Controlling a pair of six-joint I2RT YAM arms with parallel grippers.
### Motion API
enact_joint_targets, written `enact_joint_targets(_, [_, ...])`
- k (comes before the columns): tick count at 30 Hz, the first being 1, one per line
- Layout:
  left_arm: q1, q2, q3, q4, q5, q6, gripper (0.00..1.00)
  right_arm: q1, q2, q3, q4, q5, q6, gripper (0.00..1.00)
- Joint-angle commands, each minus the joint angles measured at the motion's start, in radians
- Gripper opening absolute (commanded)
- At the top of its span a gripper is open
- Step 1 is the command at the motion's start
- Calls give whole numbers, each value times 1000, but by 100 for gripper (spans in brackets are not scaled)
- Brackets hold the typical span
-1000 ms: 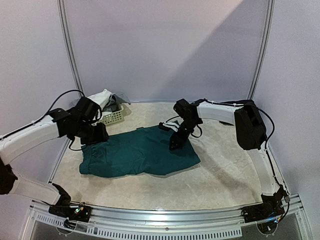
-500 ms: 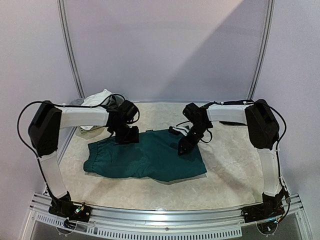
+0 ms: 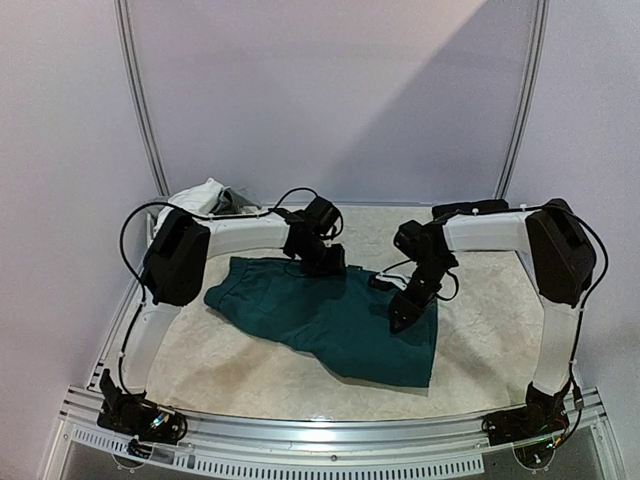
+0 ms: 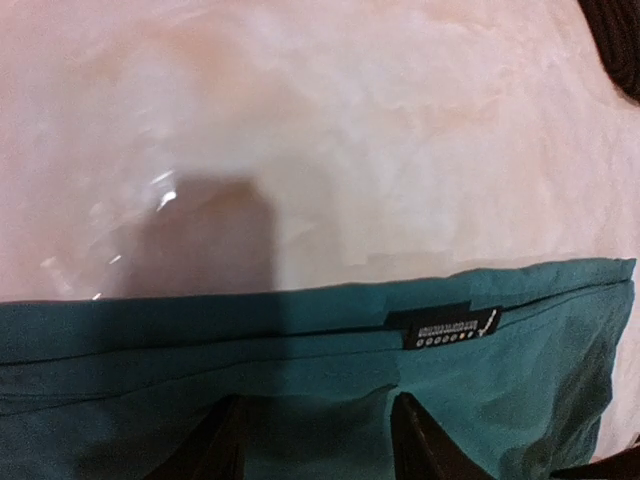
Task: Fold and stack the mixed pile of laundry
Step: Rotate the rectangle-folded shorts at the center of the board.
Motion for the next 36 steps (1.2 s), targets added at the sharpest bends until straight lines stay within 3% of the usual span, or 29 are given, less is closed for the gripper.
enact_joint_targets(1, [-55, 162, 193, -36, 119, 23, 50, -60, -138, 8, -86, -17, -36, 52])
enact_joint_targets(5, [-90, 281, 401, -6, 185, 46, 49, -142, -252, 41, -169, -73, -83, 54])
enact_joint_targets(9, [-109, 395, 654, -12, 206, 86, 49, -221, -330, 41, -163, -3, -141, 55])
enact_joint_targets(12, [-117, 341, 674, 4, 182, 142, 52, -299, -342, 34, -131, 43, -179, 60])
enact_joint_targets(14, [-126, 223, 588, -5, 92, 210, 55, -336, -324, 26, -107, 77, -211, 61])
enact_joint_targets(17, [-140, -30, 312, 49, -62, 251, 58, -370, -273, 13, -72, 116, -245, 62])
enact_joint_targets(18, [-140, -143, 163, 73, -136, 229, 60, -377, -262, 10, -62, 116, -252, 62])
enact_joint_targets(22, [-139, -398, -190, 91, -273, 97, 62, -382, -232, -5, -20, 101, -253, 62])
enact_joint_targets(25, [-134, -510, -376, 58, -331, 17, 63, -382, -223, -2, -4, 100, -251, 63])
enact_joint_targets(28, [-116, -583, -534, 88, -338, -67, 71, -384, -192, 10, -9, 104, -262, 66])
enact_joint_targets(31, [-74, -633, -685, 185, -301, -155, 76, -385, -144, 33, -39, 102, -274, 71])
enact_joint_targets(36, [-7, -634, -774, 302, -257, -246, 78, -386, -138, 13, -28, 81, -272, 71])
